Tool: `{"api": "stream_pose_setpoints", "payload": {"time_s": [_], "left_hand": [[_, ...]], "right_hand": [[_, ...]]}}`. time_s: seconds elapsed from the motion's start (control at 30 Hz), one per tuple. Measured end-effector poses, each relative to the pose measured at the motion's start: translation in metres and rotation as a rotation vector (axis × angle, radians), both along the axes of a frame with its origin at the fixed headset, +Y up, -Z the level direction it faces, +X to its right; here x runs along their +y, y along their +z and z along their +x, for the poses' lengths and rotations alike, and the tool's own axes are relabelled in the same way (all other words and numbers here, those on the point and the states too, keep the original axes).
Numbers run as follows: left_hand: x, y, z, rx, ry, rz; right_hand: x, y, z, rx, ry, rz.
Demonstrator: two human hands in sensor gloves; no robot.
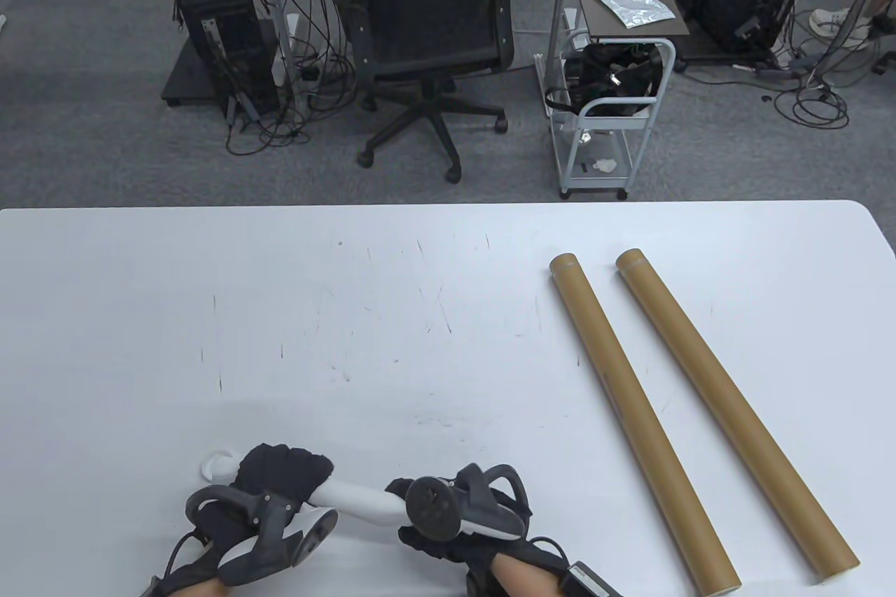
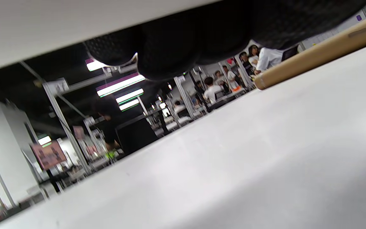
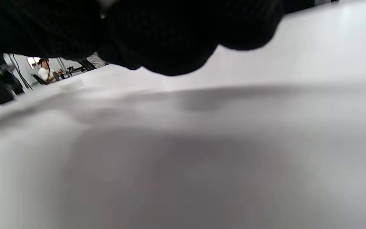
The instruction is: Roll up mouse pads and store in mailing tubes
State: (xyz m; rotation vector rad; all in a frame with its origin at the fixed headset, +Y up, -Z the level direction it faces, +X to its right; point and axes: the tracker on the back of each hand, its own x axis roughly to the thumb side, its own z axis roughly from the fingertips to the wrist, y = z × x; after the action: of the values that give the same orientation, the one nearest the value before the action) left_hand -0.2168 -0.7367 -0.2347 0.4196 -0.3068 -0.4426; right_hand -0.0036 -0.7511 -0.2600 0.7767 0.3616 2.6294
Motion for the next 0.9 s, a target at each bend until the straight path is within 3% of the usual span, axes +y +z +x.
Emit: {"api": "stream_pose_setpoints", "payload": {"time_s": [0.07,0.1,0.2,0.3,0.43,0.5,0.57,0.63,0.73,0.8,0.9], "left_hand": [[0.001,0.002,0.002,0.001,-0.031,0.062],[0.000,0.001,0.003,-0.006,-0.029,0.039],[-0.005,-0.001,0.001,-0.018,-0.014,-0.008],[-0.004,-0.002,-0.002,-0.015,0.002,-0.009],[-0.001,-0.007,-0.009,0.018,0.053,-0.019],[0.000,-0.008,-0.012,0.030,0.060,-0.023],[0.000,-0.009,-0.014,0.034,0.068,-0.026],[0.001,-0.009,-0.015,0.040,0.074,-0.019],[0.004,-0.010,-0.017,0.045,0.092,-0.014],[0.005,-0.010,-0.018,0.048,0.104,-0.015],[0.007,-0.011,-0.020,0.059,0.102,-0.003]], "right_hand": [[-0.004,-0.003,0.003,0.001,-0.046,-0.084],[-0.005,-0.003,0.003,0.000,-0.037,-0.070],[-0.002,0.001,0.001,0.009,0.062,0.079],[0.009,0.004,0.000,0.046,0.135,0.150],[0.059,0.003,0.023,-0.009,0.166,0.409],[0.086,-0.012,0.055,-0.141,0.340,0.547],[0.101,-0.030,0.095,-0.265,0.561,0.593],[0.109,-0.046,0.148,-0.421,0.754,0.542],[0.106,-0.058,0.220,-0.609,0.910,0.413],[0.094,-0.060,0.277,-0.729,1.093,0.231],[0.069,-0.053,0.329,-0.864,1.083,-0.016]]}}
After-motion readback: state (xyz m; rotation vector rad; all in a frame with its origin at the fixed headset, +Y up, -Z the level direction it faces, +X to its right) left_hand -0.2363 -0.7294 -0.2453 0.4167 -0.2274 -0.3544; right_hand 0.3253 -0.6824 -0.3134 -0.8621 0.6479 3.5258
